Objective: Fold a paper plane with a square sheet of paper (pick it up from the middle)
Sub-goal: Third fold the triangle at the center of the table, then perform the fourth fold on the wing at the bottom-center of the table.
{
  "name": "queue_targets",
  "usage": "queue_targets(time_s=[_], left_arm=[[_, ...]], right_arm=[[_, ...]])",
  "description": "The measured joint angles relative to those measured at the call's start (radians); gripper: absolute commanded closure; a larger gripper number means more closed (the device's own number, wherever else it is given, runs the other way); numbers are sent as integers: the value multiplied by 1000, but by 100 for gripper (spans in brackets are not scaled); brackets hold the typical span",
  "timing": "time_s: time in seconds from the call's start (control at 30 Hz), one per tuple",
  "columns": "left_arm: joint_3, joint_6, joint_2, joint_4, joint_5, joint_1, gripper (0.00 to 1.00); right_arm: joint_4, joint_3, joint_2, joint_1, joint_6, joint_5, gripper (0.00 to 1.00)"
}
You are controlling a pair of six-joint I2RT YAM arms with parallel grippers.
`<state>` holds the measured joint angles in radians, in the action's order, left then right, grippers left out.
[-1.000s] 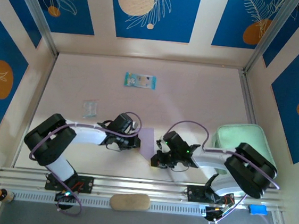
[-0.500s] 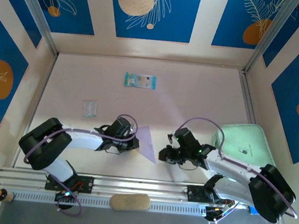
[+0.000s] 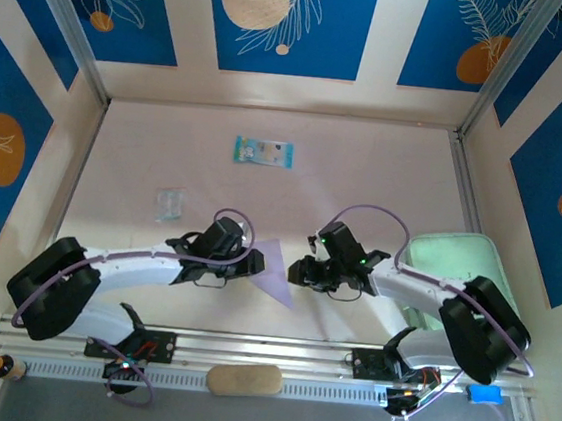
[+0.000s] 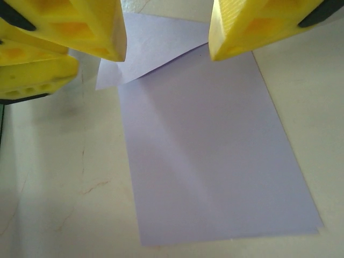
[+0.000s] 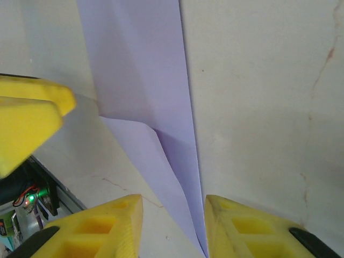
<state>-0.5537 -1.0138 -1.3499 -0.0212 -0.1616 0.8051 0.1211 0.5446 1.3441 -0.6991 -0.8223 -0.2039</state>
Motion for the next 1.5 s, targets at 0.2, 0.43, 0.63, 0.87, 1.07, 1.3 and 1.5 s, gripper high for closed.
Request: queue_targets(time_s=[0.2,0.43,0.63,0.87,1.07,1.3,1.5], left_arm=[[2,18,3,14,-37,-55,53],[3,21,-14,6,-91,-100,53],[9,21,-18,0,-110,-109,53],[9,19,-52,-27,-150,-123,46],[9,10,-56,-66,-183,-140,42],[8,-2,-87,-100,-208,-145,42],[8,-12,-136,-133,-233,-147,44]], right_arm=[[-30,56,110,0,23,-45,67],[-50,116,200,3,57,-67,72],[-54,124,218,8,73,-71,82],[-66,107,183,33,82,-92,91],[-120,57,122,66,76,-140,92],[-166,10,91,98,63,-182,93],[-197,-7,85,111,50,-205,93]])
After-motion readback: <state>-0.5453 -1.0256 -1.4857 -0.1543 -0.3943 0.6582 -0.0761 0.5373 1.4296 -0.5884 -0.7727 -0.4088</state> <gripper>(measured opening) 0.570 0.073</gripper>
